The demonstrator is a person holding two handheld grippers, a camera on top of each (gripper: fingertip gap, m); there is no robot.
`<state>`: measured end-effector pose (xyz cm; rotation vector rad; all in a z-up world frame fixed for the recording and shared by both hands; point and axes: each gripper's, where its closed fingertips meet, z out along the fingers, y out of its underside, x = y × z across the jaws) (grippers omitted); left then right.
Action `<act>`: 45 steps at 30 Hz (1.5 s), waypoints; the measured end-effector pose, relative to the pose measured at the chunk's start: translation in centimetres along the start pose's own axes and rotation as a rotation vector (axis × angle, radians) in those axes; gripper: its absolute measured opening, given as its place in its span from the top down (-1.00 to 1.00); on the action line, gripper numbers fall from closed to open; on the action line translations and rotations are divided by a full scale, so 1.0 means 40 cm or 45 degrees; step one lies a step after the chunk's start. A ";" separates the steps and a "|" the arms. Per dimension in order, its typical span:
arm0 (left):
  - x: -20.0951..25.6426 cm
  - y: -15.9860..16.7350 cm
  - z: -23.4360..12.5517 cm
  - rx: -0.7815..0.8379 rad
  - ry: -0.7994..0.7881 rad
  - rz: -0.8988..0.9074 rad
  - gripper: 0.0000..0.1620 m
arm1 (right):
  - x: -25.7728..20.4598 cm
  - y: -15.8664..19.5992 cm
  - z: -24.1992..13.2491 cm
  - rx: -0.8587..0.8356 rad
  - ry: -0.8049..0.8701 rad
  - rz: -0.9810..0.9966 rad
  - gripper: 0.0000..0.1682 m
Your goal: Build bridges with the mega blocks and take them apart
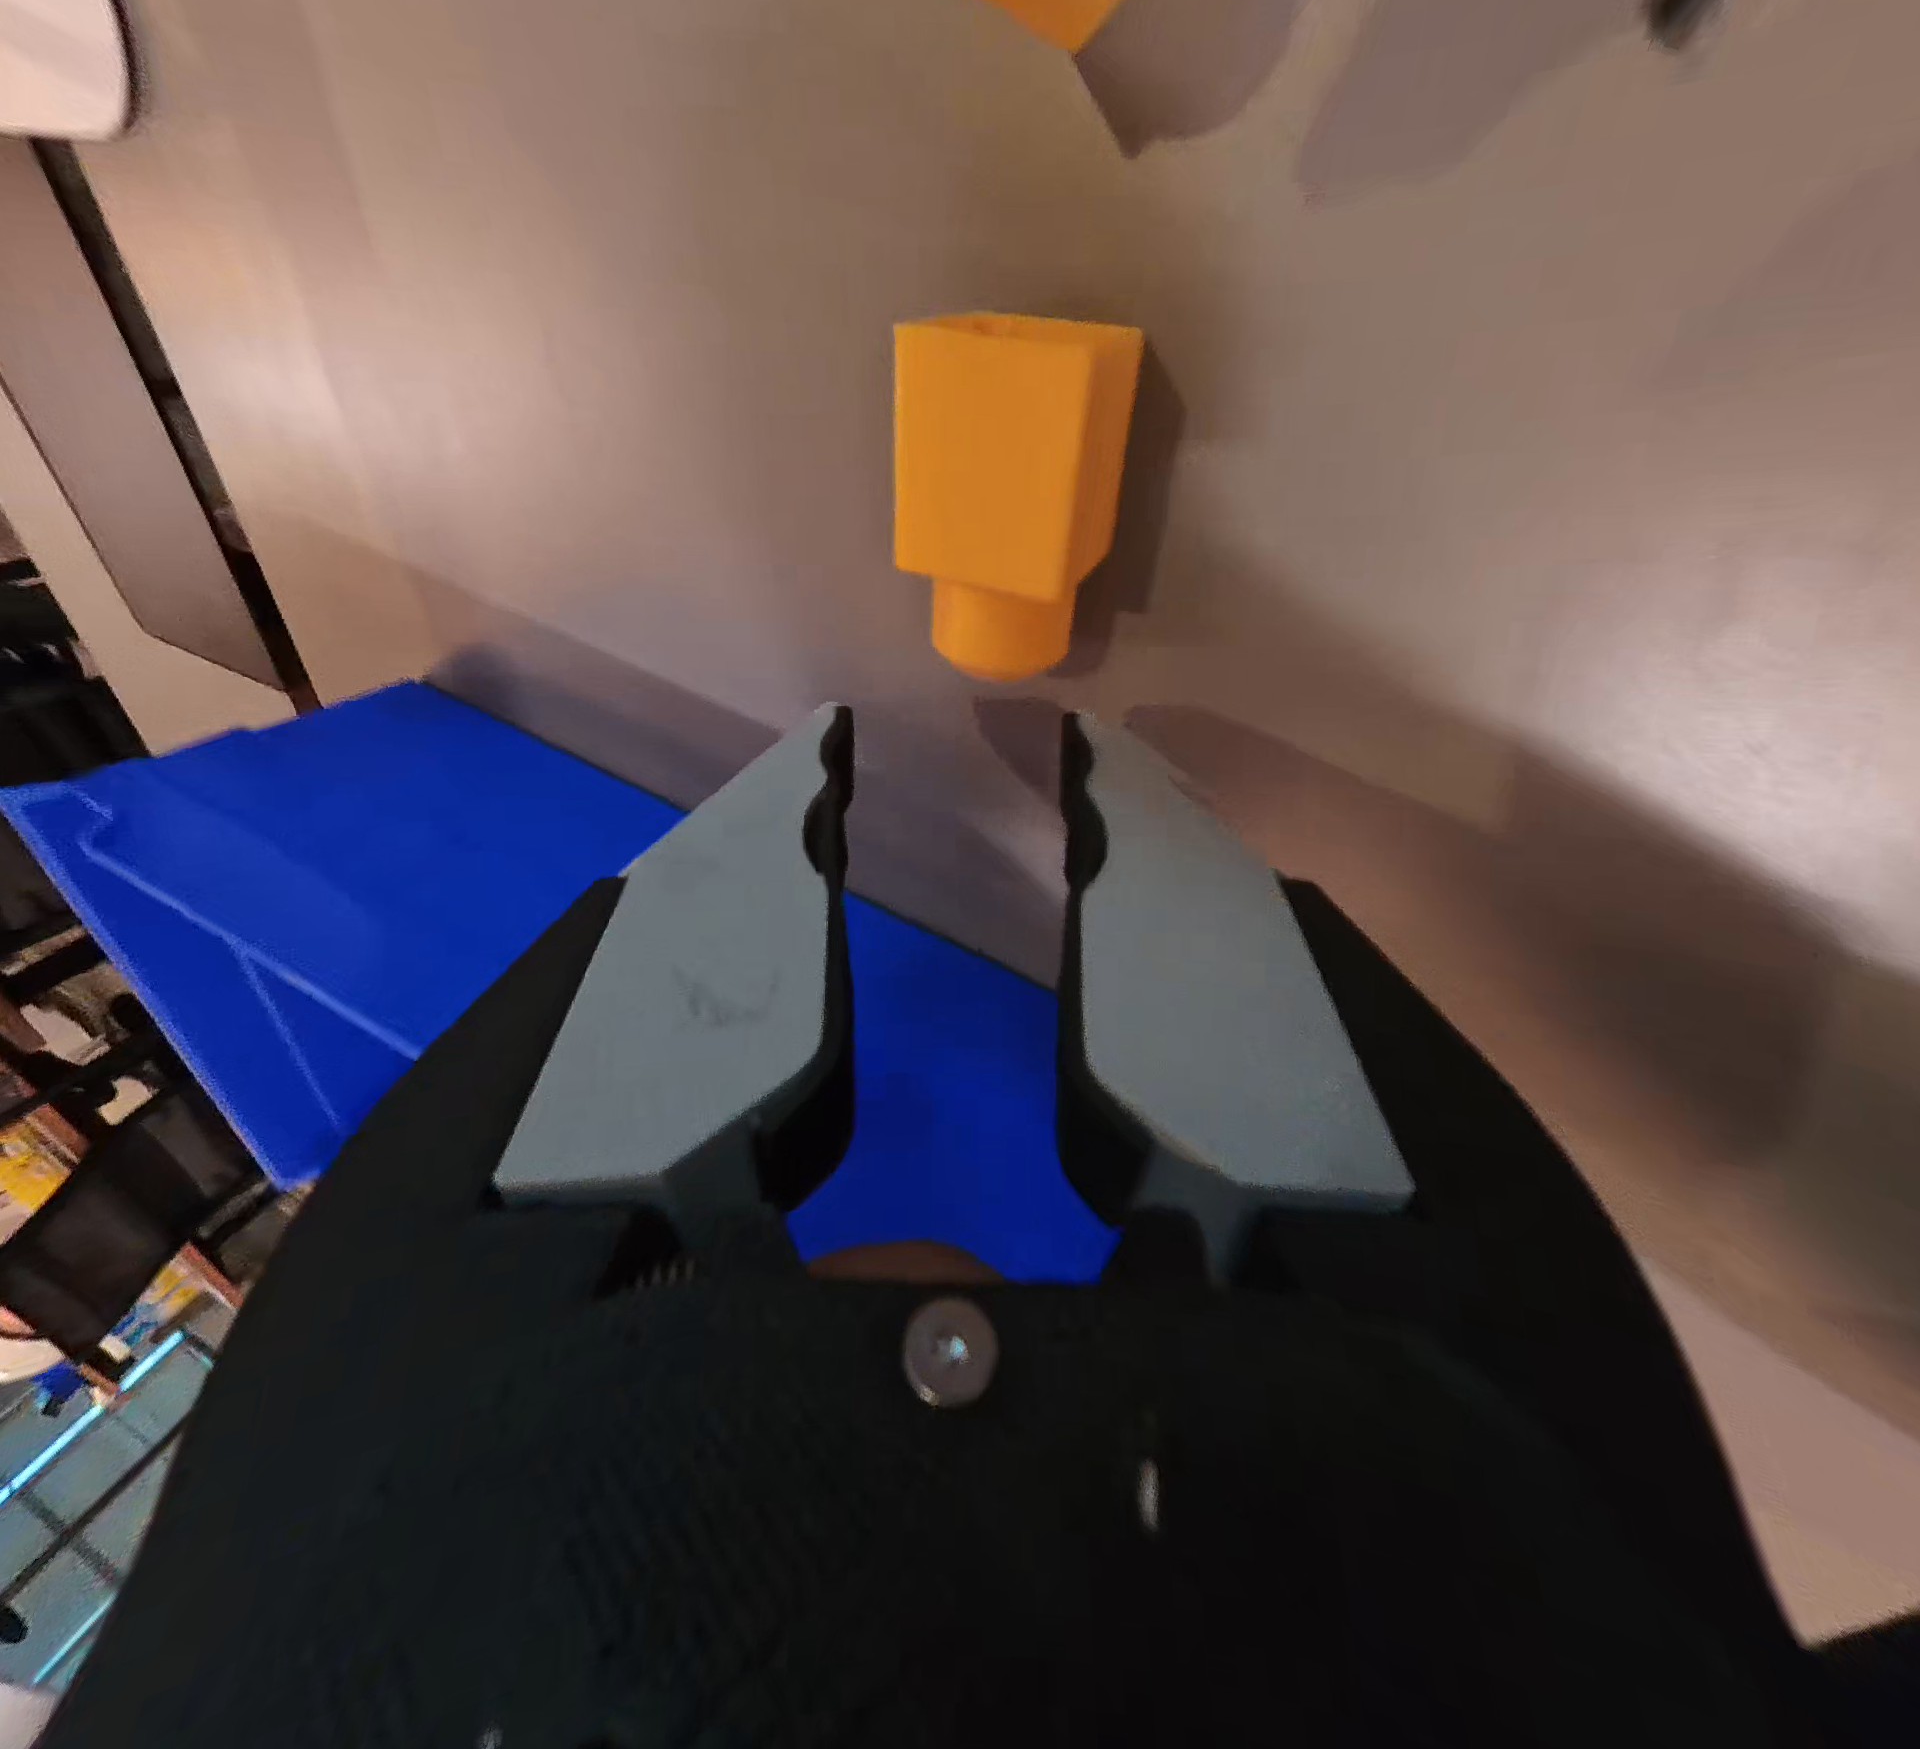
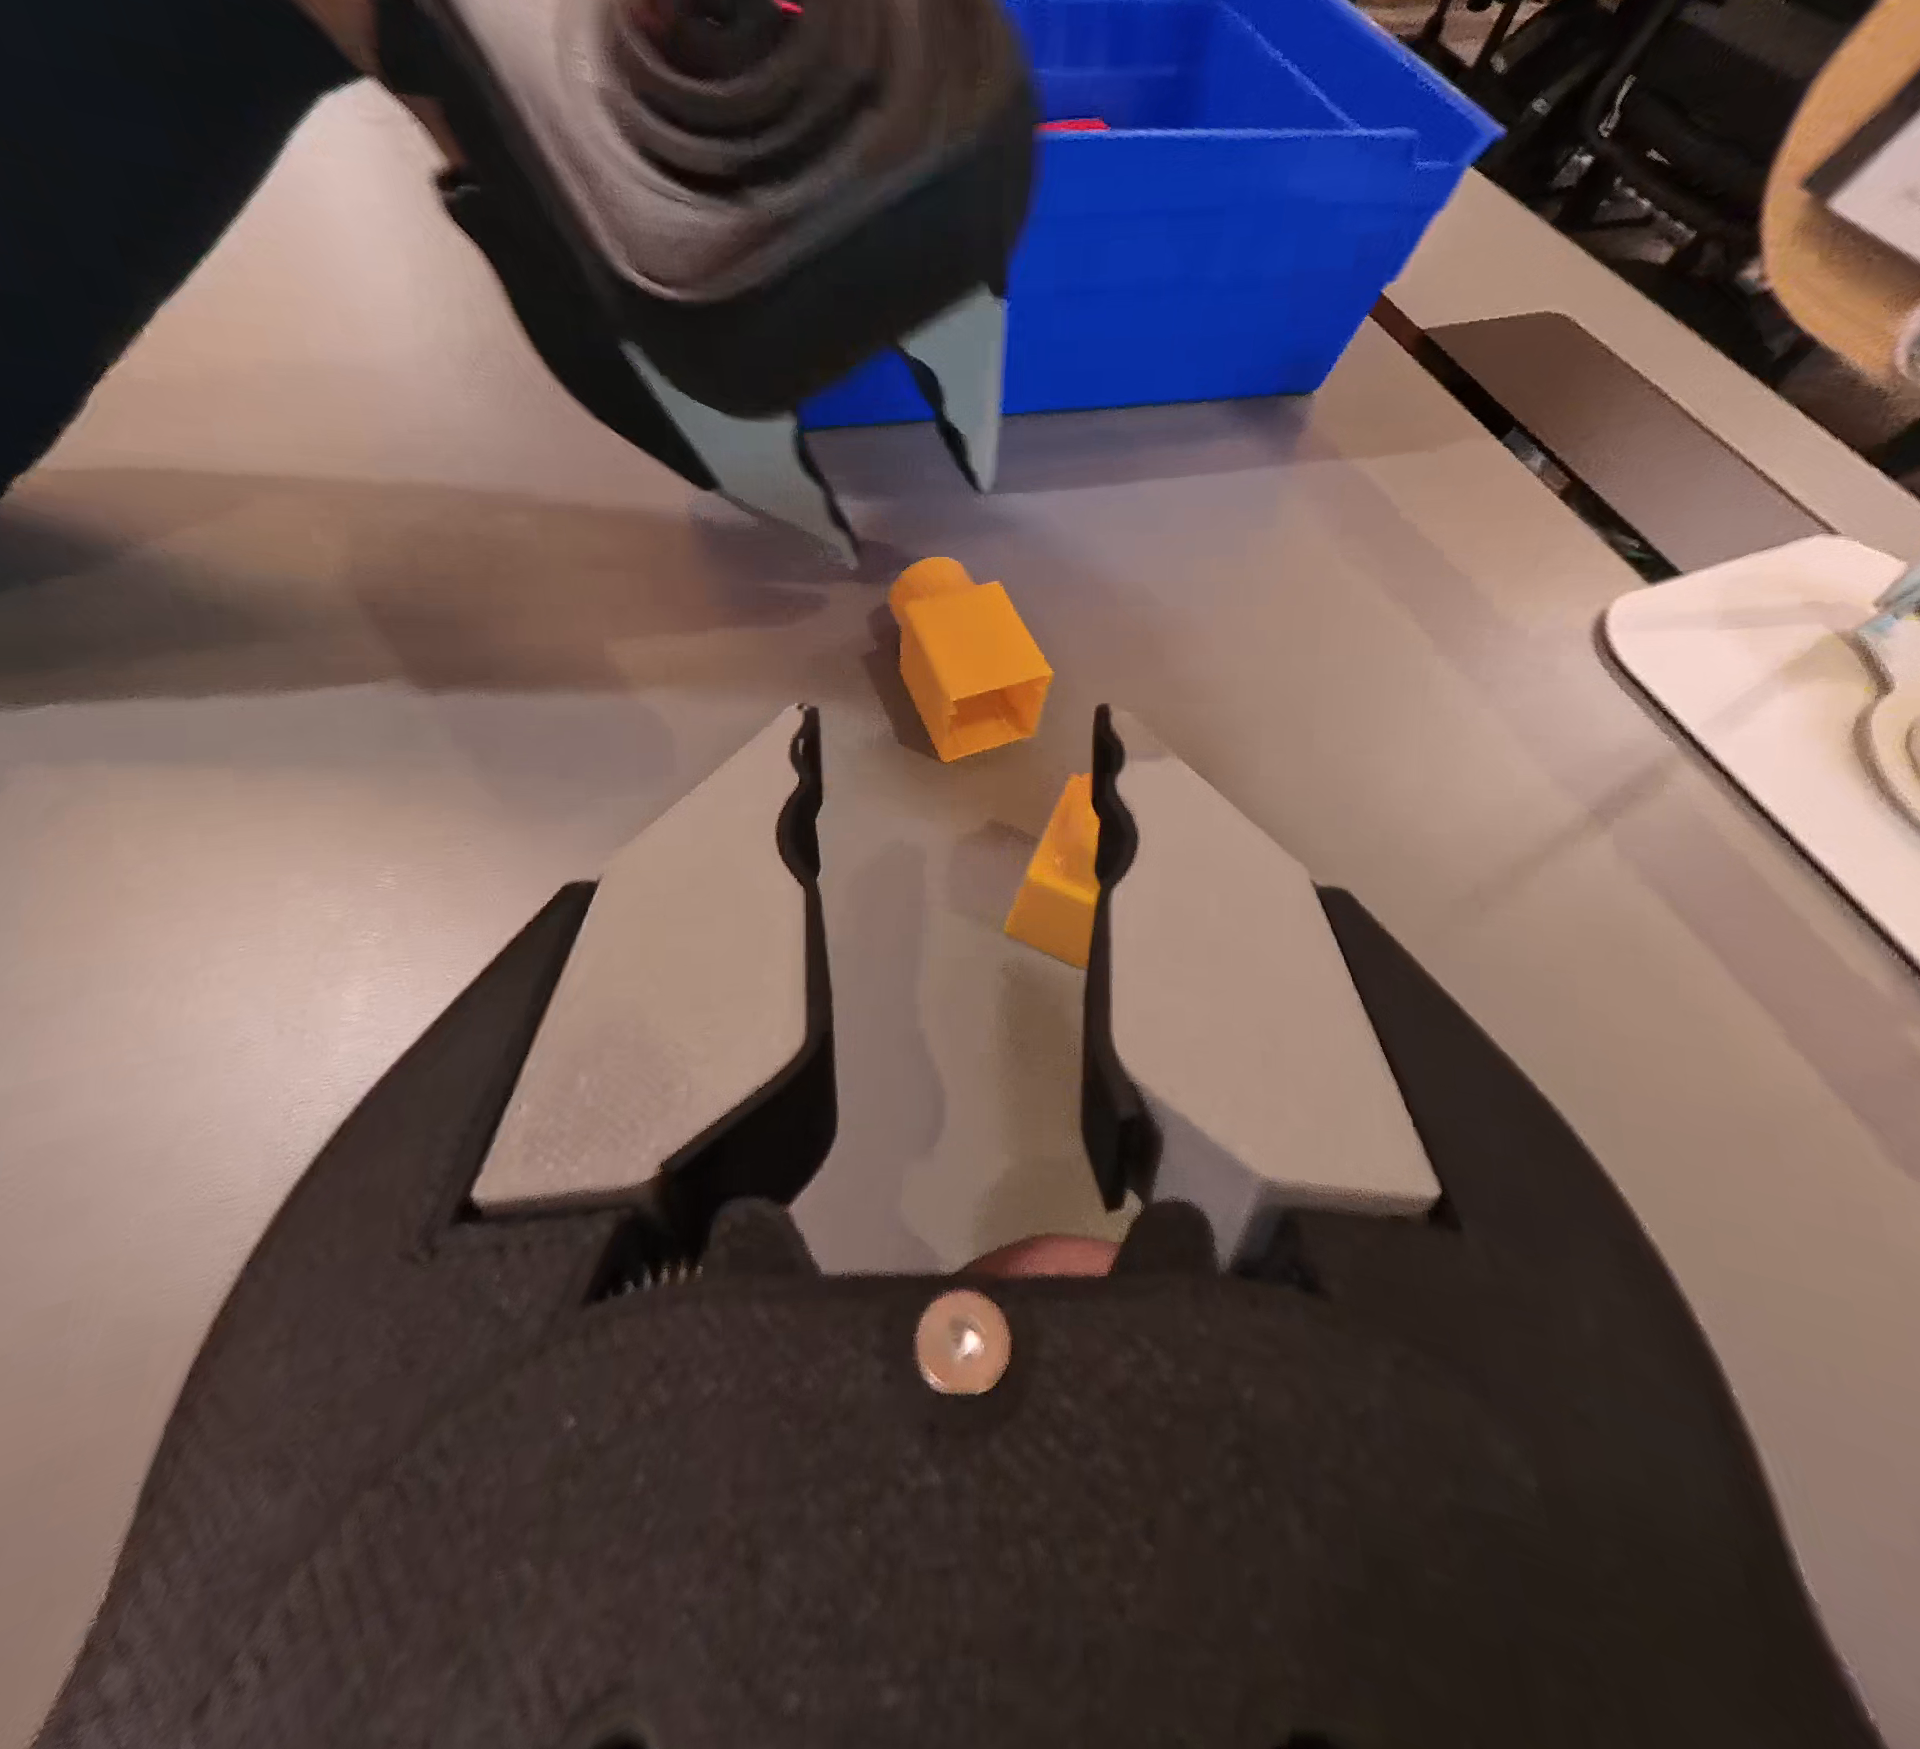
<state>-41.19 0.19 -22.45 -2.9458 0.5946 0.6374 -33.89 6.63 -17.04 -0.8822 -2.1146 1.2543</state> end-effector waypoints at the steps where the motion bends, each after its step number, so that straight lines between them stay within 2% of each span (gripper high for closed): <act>1: -0.003 -0.015 0.013 0.030 0.007 0.001 0.57 | -0.007 -0.003 0.004 -0.005 0.010 -0.026 0.41; 4: 0.026 -0.038 0.056 0.058 0.132 0.004 0.57 | -0.010 -0.011 0.002 0.003 0.023 -0.033 0.41; 5: 0.024 -0.040 0.060 0.058 0.138 0.006 0.67 | -0.006 -0.014 -0.004 0.016 0.020 -0.013 0.41; 15: 0.003 -0.082 0.066 0.158 0.097 0.051 0.68 | 0.037 -0.016 -0.040 0.106 -0.053 0.197 0.42; 23: 0.046 -0.054 -0.021 0.180 0.108 0.207 0.68 | -0.035 0.004 -0.013 0.000 -0.184 0.144 0.41; 30: 0.074 -0.086 -0.075 0.221 0.075 0.311 0.68 | -0.057 -0.011 0.032 -0.068 0.012 0.025 0.40; 34: 0.074 -0.099 -0.089 0.265 0.052 0.328 0.68 | -0.049 0.023 0.052 -0.141 0.076 0.010 0.64; 41: 0.063 -0.130 -0.081 0.305 -0.004 0.362 0.69 | -0.037 0.065 0.055 -0.211 0.067 0.103 0.56; 42: 0.054 -0.133 -0.076 0.298 -0.032 0.364 0.77 | -0.038 0.074 0.055 -0.232 0.057 0.105 0.58; 43: 0.039 -0.135 -0.074 0.291 -0.074 0.370 1.00 | -0.043 0.081 0.055 -0.245 0.036 0.111 0.62; 45: 0.044 -0.140 -0.071 0.310 -0.052 0.362 1.00 | -0.044 0.089 0.054 -0.257 0.039 0.120 0.60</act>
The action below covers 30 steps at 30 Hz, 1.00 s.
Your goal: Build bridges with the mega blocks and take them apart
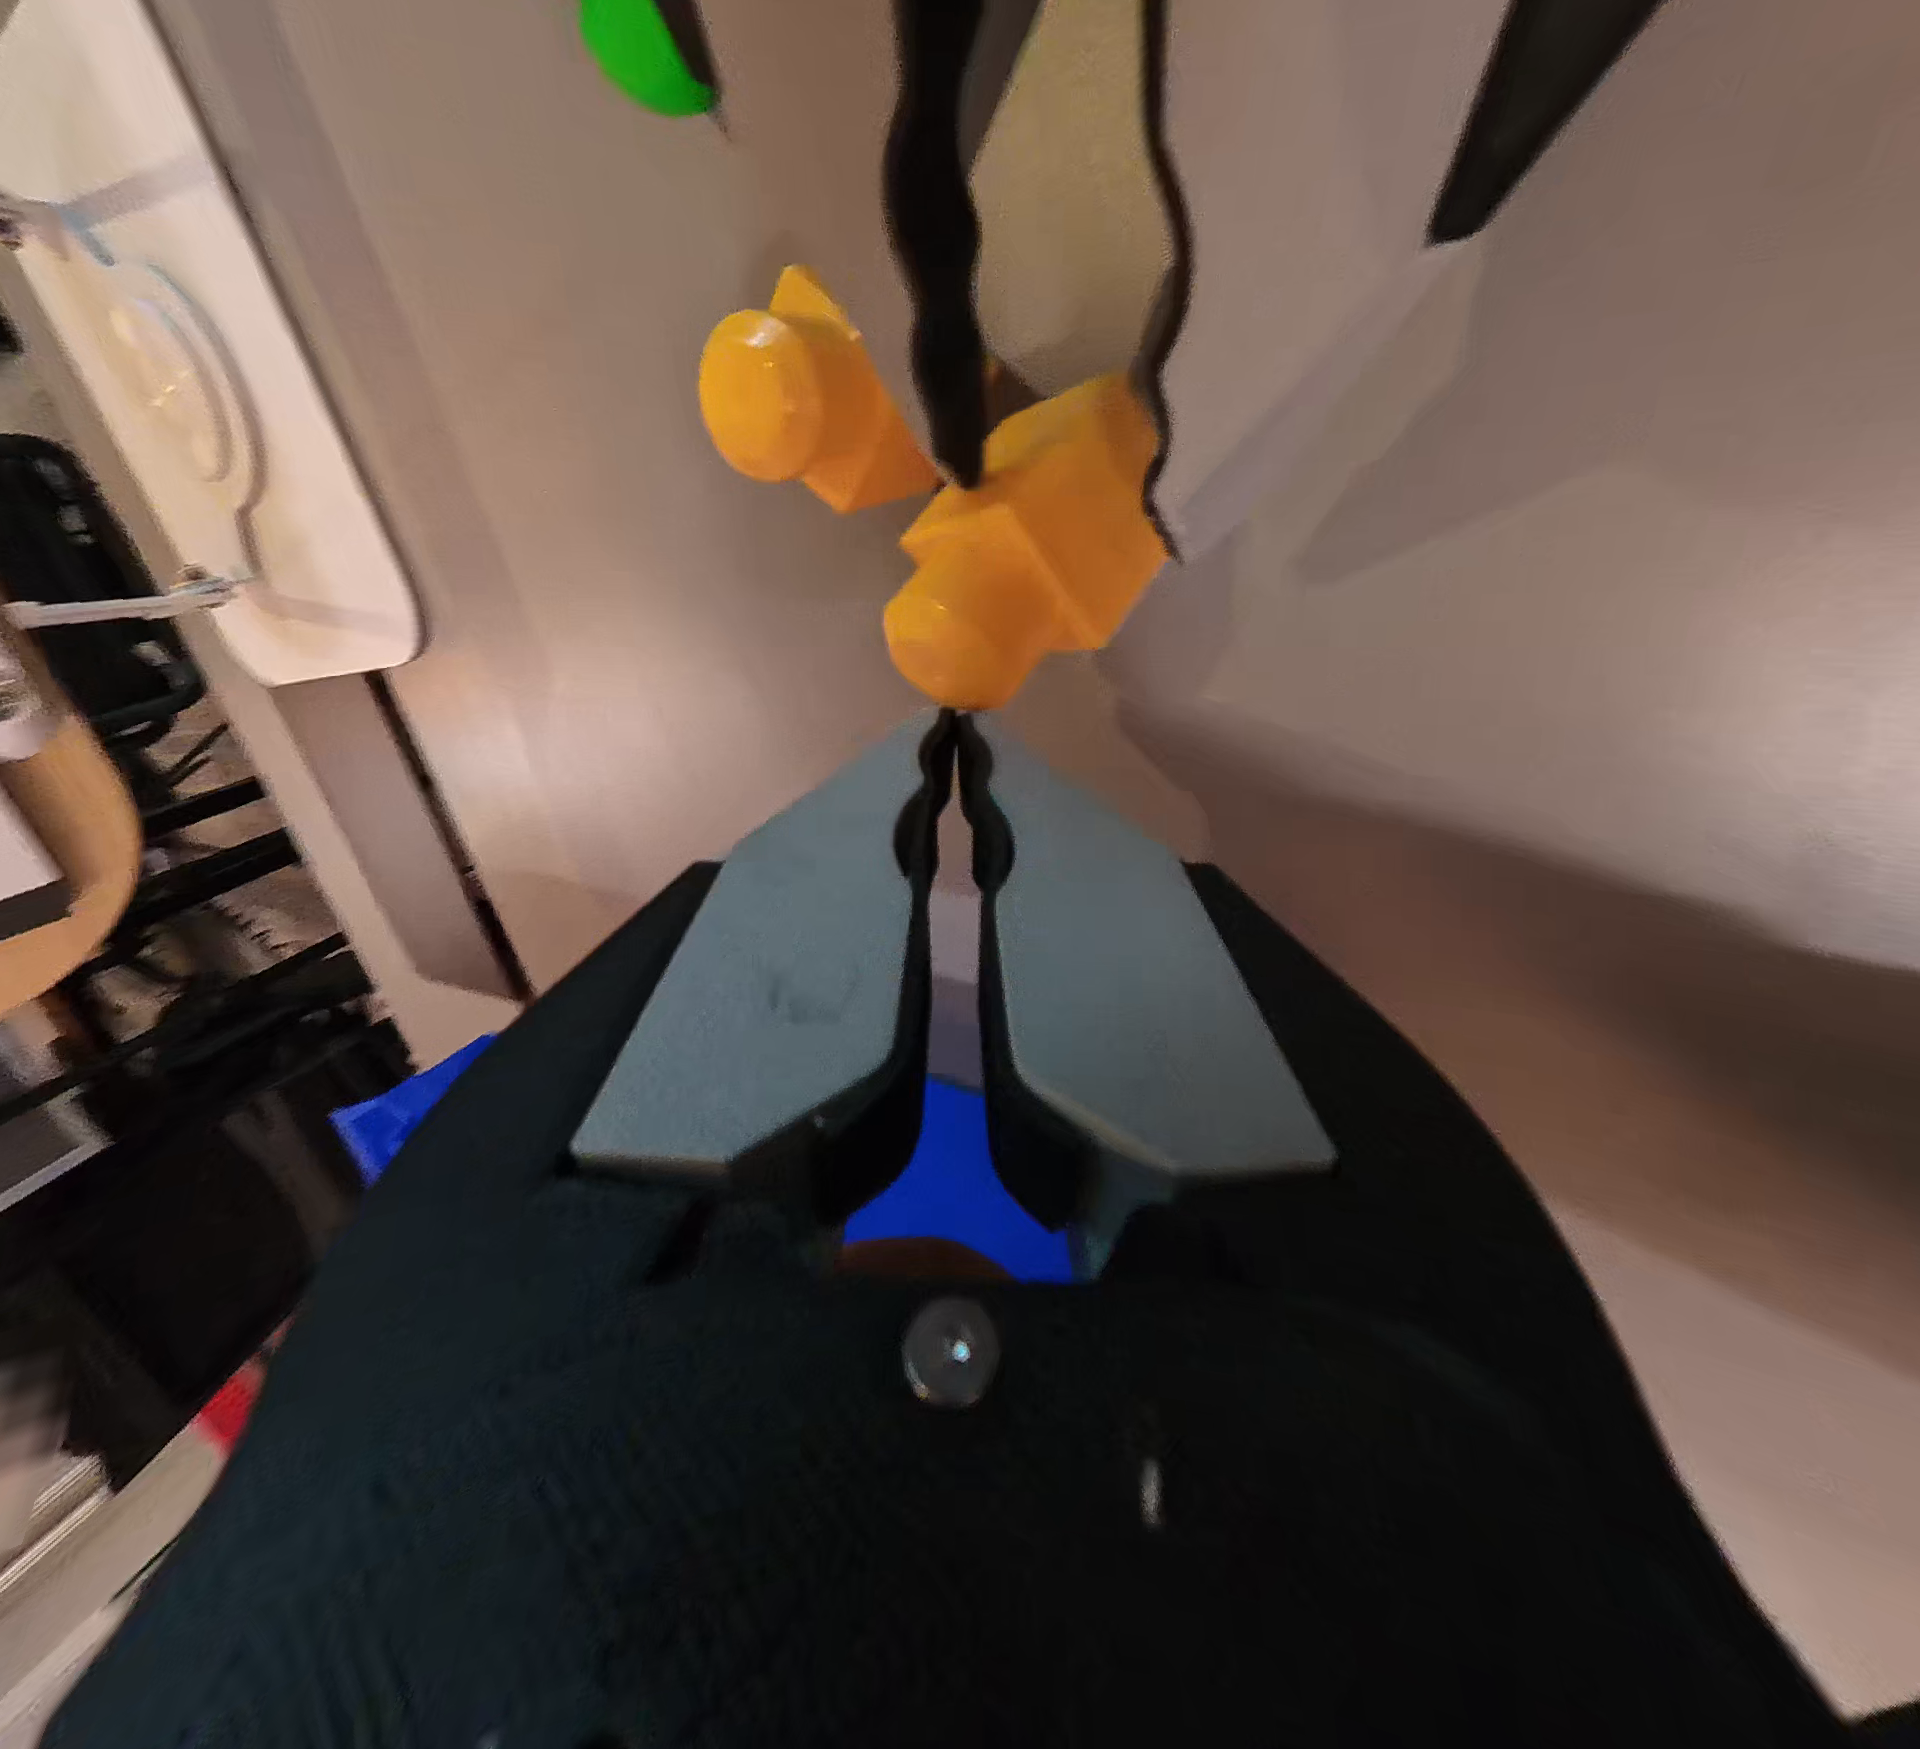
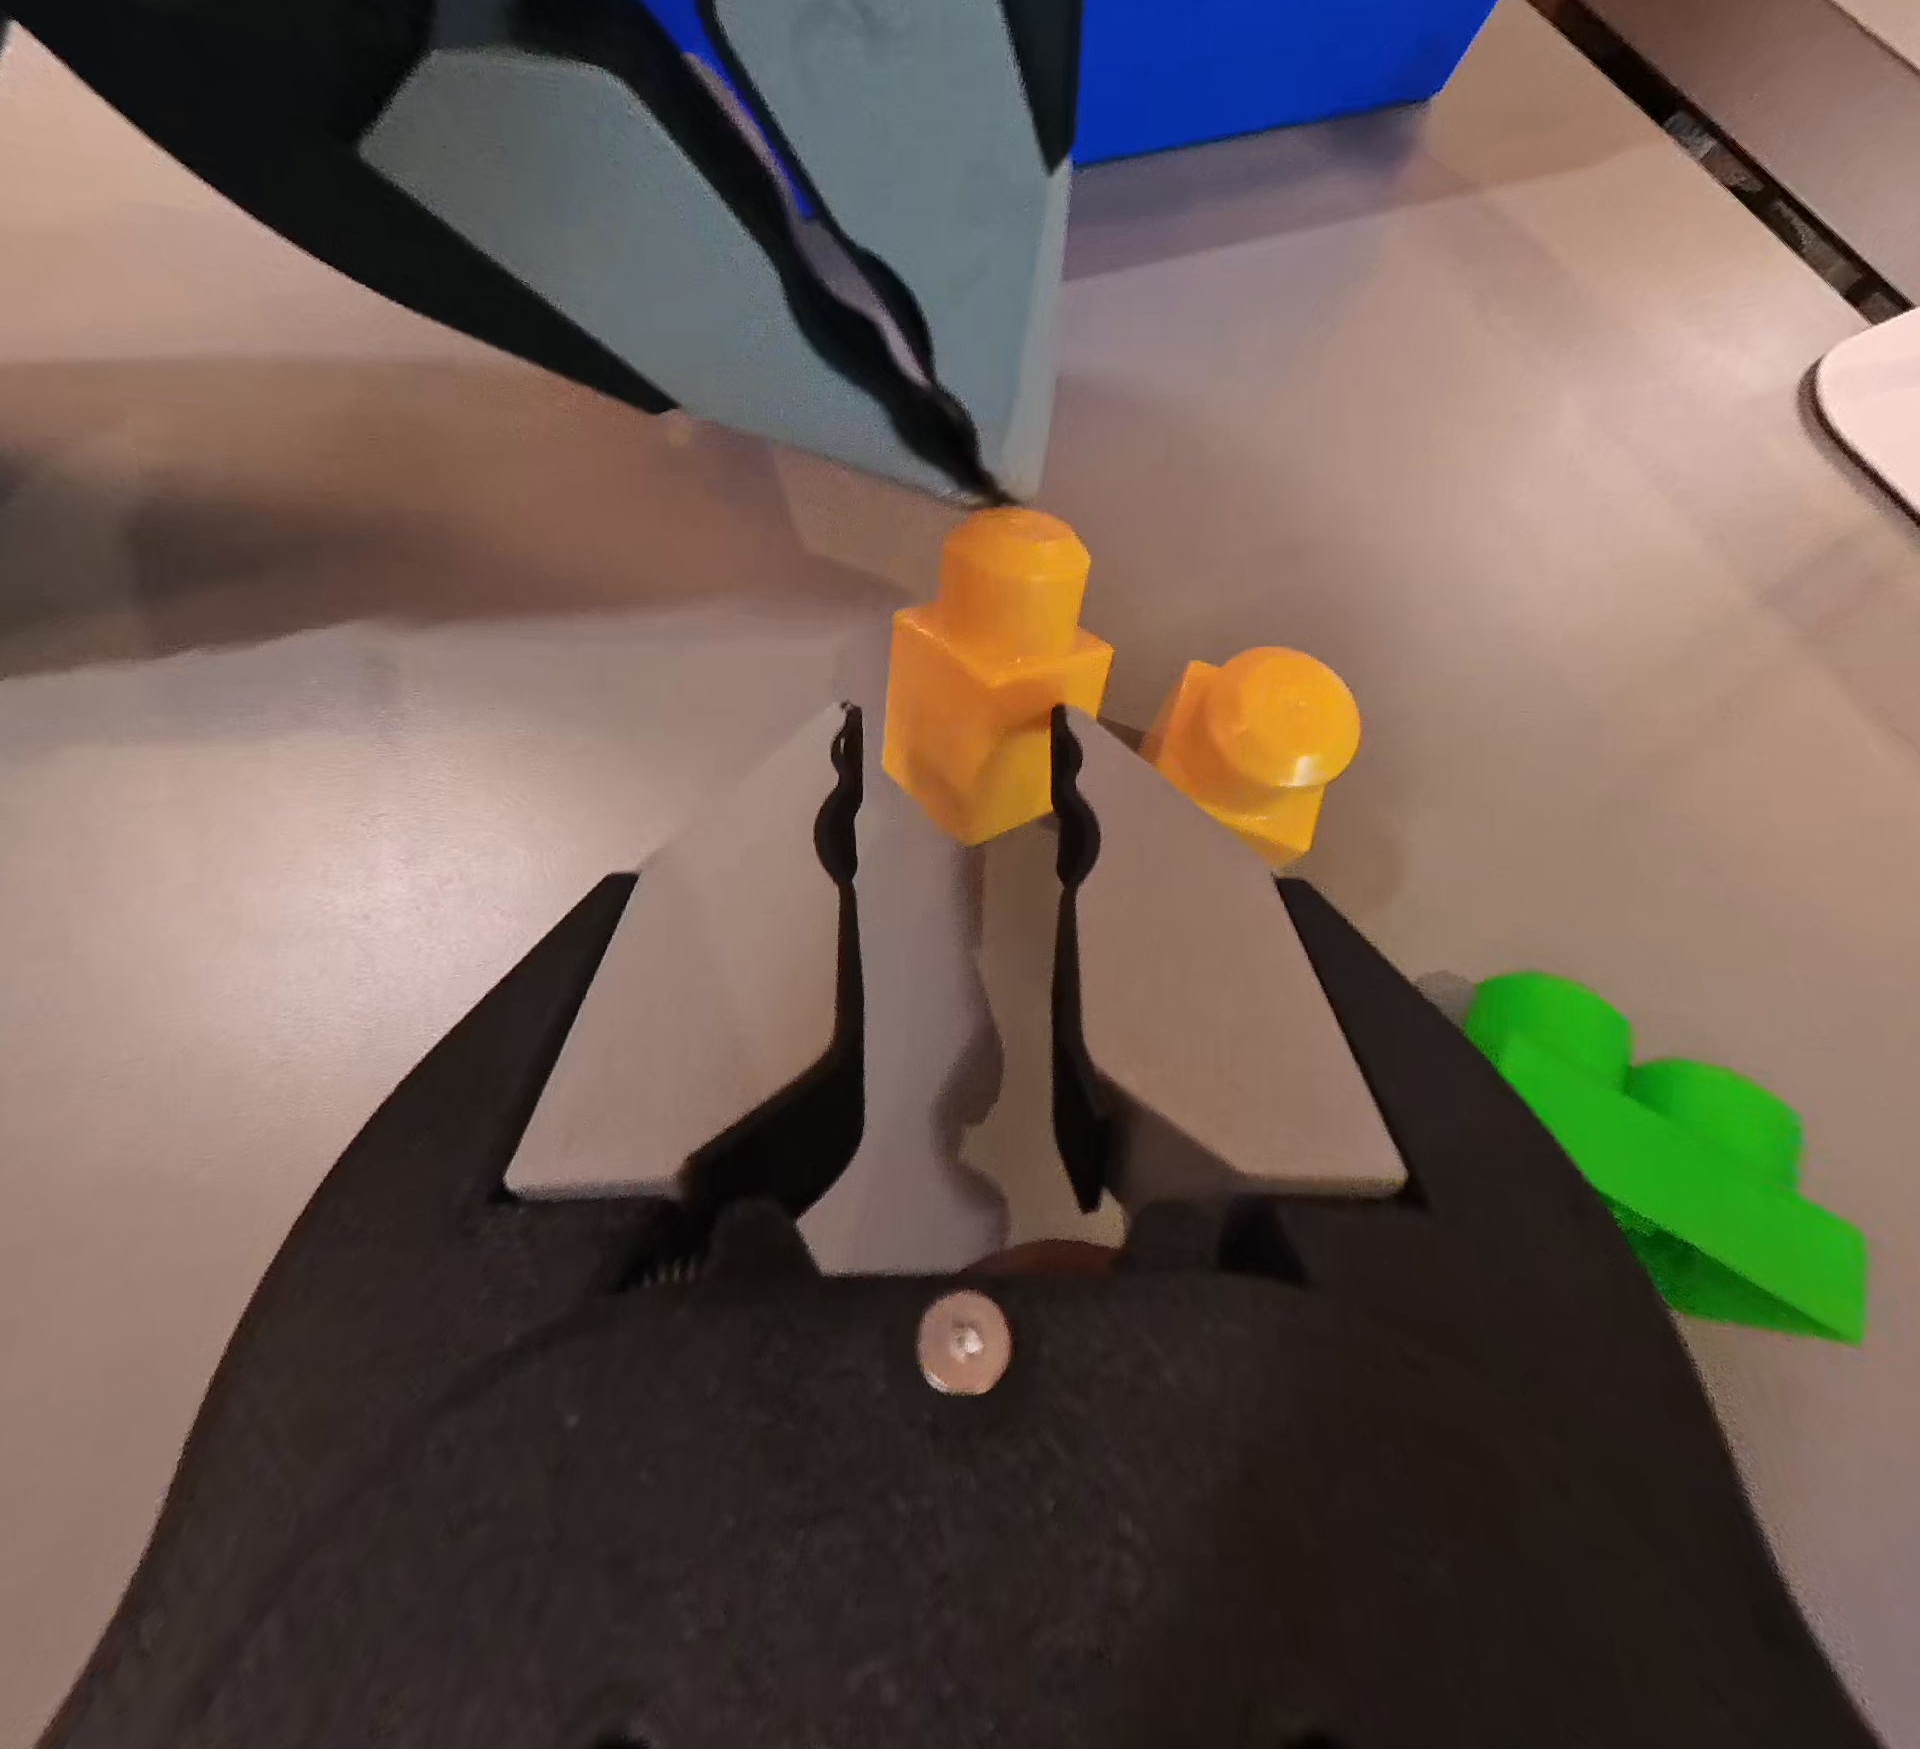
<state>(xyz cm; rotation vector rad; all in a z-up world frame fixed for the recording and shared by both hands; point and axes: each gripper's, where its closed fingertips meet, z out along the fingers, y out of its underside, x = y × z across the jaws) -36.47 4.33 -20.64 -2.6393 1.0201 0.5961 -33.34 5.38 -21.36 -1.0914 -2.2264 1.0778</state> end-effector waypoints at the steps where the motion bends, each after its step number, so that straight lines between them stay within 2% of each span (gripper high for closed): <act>1: 0.014 -0.005 0.005 0.016 0.044 -0.010 1.00 | 0.005 0.003 0.000 -0.004 0.019 -0.003 0.60; 5: 0.017 0.009 0.027 -0.029 0.044 0.009 1.00 | 0.008 0.020 0.004 -0.035 0.021 0.007 0.59; 11: 0.026 0.002 0.016 0.017 0.072 -0.039 1.00 | 0.014 0.050 -0.010 -0.065 0.048 0.004 0.57; 15: 0.066 0.001 0.015 0.068 0.150 -0.125 1.00 | 0.029 0.033 -0.051 0.040 0.078 0.030 0.42; 19: 0.155 -0.027 0.021 0.304 0.211 -0.318 1.00 | 0.052 0.038 -0.086 0.164 0.096 0.082 0.16; 20: 0.179 -0.025 0.029 0.310 0.224 -0.353 1.00 | 0.063 0.041 -0.089 0.168 0.101 0.082 0.13; 23: 0.184 -0.044 0.022 0.288 0.148 -0.520 1.00 | 0.100 0.025 -0.109 0.226 0.068 0.151 0.15; 26: 0.134 -0.059 0.024 0.240 -0.028 -0.689 1.00 | 0.163 0.013 -0.120 0.306 0.067 0.312 0.24; 29: 0.131 -0.088 0.068 0.205 0.022 -0.867 1.00 | 0.234 0.043 -0.093 0.238 0.150 0.417 0.30; 30: 0.114 -0.086 0.075 0.200 -0.026 -0.900 1.00 | 0.242 0.045 -0.084 0.224 0.159 0.414 0.29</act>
